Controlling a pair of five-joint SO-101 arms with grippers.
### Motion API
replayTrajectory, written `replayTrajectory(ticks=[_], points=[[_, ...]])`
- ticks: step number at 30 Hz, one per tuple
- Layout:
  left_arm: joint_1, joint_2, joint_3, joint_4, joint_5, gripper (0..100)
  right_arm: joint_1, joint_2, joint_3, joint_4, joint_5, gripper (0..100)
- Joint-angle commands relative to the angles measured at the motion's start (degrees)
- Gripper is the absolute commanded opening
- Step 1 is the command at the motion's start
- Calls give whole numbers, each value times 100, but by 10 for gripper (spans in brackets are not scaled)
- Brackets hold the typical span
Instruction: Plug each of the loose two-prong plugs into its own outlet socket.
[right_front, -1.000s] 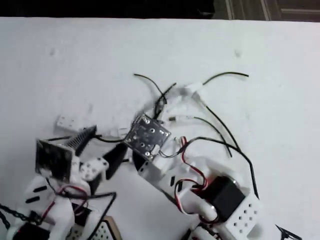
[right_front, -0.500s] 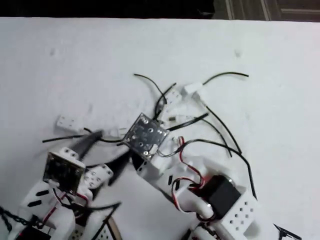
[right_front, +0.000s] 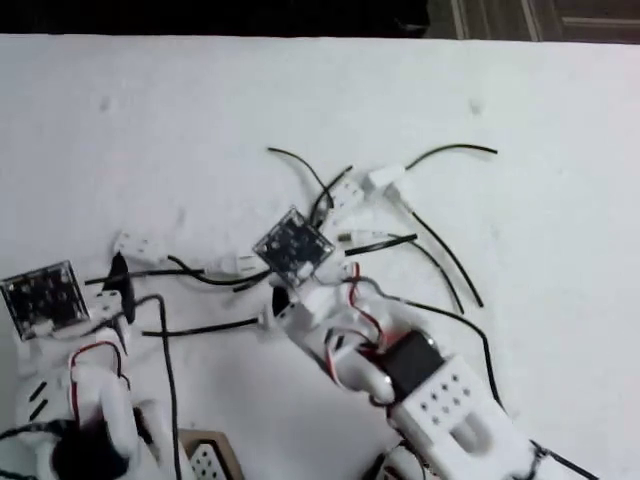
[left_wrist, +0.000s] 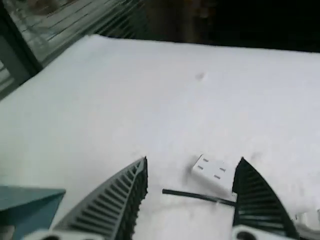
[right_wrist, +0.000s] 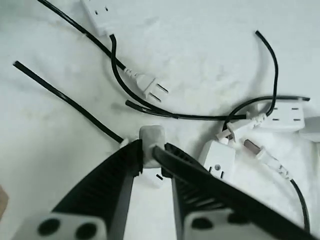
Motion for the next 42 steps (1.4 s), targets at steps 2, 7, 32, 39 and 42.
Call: replayTrajectory(ticks=[2,7,32,39,42], points=[[-418,-4,1037,-343,-501,278,505,1095,-404,-31,-123,18],[-409,-4,1662,-352,-879,278,681,2062,-1178,567,-1116,17],[-382,-4,2277,-536,-1169,278,330,2264,167,-655,-3015,17],[-382,-4,2277,-527,-1169,278,673,2264,255,-655,-2778,17],[-382,-4,2277,-527,-1169,278,822,2255,378,-673,-2681,17]])
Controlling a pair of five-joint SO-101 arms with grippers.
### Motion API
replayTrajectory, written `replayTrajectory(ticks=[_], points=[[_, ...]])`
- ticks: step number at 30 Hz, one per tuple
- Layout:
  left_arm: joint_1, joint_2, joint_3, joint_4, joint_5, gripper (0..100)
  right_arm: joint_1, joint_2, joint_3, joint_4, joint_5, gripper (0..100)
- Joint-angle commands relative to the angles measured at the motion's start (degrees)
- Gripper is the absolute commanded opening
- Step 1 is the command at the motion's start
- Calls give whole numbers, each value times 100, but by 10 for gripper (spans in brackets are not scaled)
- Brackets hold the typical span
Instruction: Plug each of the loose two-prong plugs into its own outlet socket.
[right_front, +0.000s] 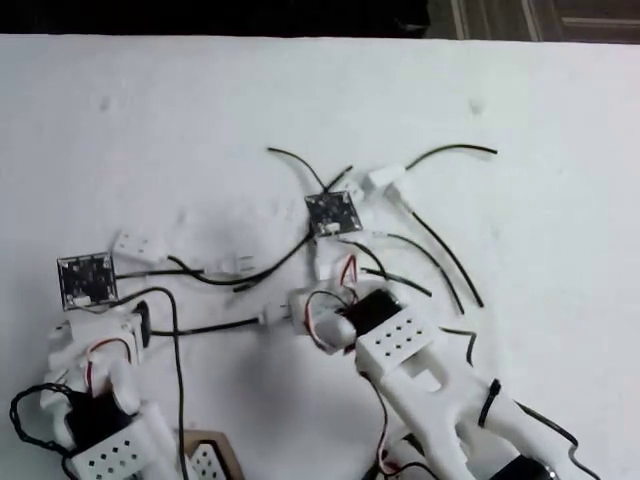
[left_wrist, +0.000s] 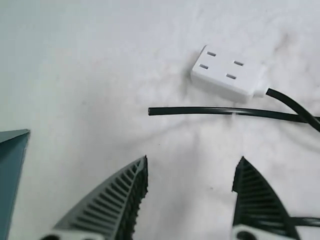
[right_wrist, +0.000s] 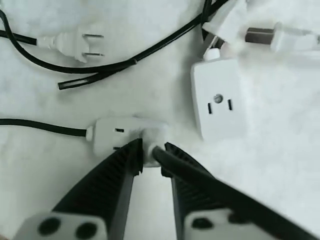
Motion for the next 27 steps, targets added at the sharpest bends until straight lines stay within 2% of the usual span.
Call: replayTrajectory(ticks=[1,8,16,21,24,27], points=[[-13,-84,-44,-105,-35,278,180,4,79,31,141,17],[-13,-84,-44,-105,-35,278,57,22,132,40,141,17],[-13,-84,-44,-105,-35,278,-866,40,730,-488,158,17],[-13,-84,-44,-105,-35,278,-848,40,1160,-998,1011,17],[-13,-84,-44,-105,-35,278,-840,40,1160,-1042,1389,17],[-13,-84,-44,-105,-35,278,-822,40,1152,-1042,2092,17]])
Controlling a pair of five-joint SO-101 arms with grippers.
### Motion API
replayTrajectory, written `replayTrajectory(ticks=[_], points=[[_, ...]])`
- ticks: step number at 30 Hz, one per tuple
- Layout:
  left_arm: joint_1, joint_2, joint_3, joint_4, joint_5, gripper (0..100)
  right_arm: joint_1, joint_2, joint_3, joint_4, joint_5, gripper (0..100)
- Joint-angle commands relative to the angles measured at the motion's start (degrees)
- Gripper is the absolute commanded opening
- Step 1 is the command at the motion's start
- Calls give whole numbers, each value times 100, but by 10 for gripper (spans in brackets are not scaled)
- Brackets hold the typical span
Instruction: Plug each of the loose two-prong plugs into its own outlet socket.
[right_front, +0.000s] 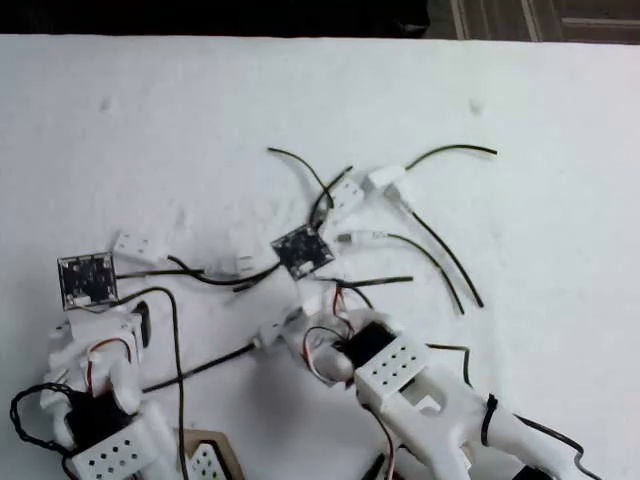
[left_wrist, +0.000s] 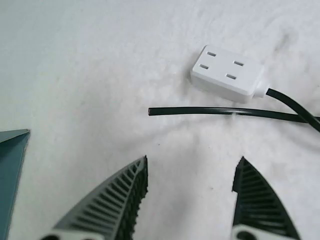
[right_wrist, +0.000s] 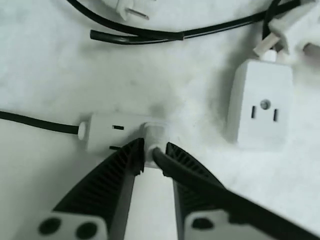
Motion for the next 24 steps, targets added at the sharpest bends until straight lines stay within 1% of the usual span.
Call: replayTrajectory(ticks=[1,4,7,10,15,17,21,24], points=[[-13,-84,-44,-105,-35,278,-92,92,62,-48,870,17],[-13,-84,-44,-105,-35,278,-92,92,62,-48,1591,17],[-13,-84,-44,-105,-35,278,-92,92,62,-57,2092,17],[-13,-84,-44,-105,-35,278,-92,92,62,-57,2295,17],[-13,-84,-62,-114,-35,282,-101,31,18,-40,2330,30],[-4,-84,-141,-105,-26,282,-101,-22,-229,127,2303,82],[66,-84,-396,-88,0,283,-136,-409,-967,945,2286,228],[295,-84,-659,141,0,283,-136,-857,-1582,1640,2286,270]])
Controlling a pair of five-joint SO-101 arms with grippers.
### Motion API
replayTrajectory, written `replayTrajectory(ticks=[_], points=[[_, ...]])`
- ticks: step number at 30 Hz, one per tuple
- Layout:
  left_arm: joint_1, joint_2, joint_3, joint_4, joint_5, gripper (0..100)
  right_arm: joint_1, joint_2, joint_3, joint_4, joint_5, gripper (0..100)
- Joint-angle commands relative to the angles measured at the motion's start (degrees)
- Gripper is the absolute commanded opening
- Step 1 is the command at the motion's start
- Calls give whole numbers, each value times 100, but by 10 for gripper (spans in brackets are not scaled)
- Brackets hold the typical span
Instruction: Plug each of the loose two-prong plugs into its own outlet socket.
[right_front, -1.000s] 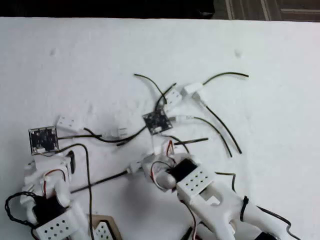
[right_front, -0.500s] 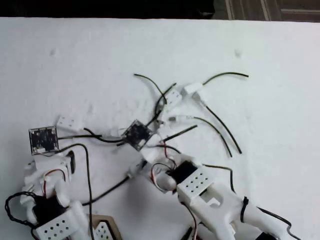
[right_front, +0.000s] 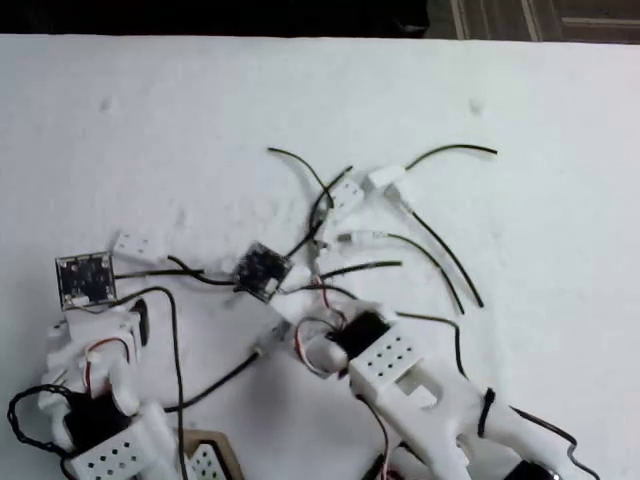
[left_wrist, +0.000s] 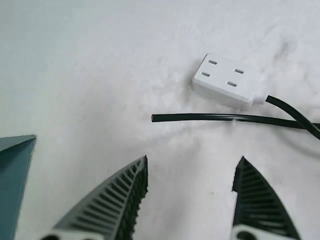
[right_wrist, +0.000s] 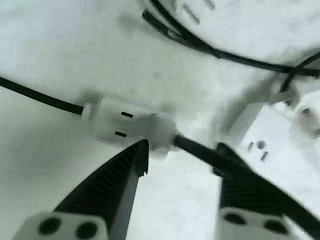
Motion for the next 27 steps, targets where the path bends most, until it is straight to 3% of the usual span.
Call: replayTrajectory(ticks=[1,4,11,17,23,27], points=[[374,-84,-642,255,0,283,-57,-611,-844,787,18,269],[681,-84,-958,527,0,283,-57,-1024,-1266,1358,9,269],[1982,-75,-1319,1002,-62,283,-31,-1921,-1793,2730,-888,269],[3029,-57,-1310,1380,-677,283,-4,-2949,-1855,3380,-1565,269],[3811,-57,-1336,1495,-1011,284,690,-4171,-1820,3354,-2136,269],[4286,-40,-1336,1521,-976,284,1508,-4092,-1565,3363,-2444,269]])
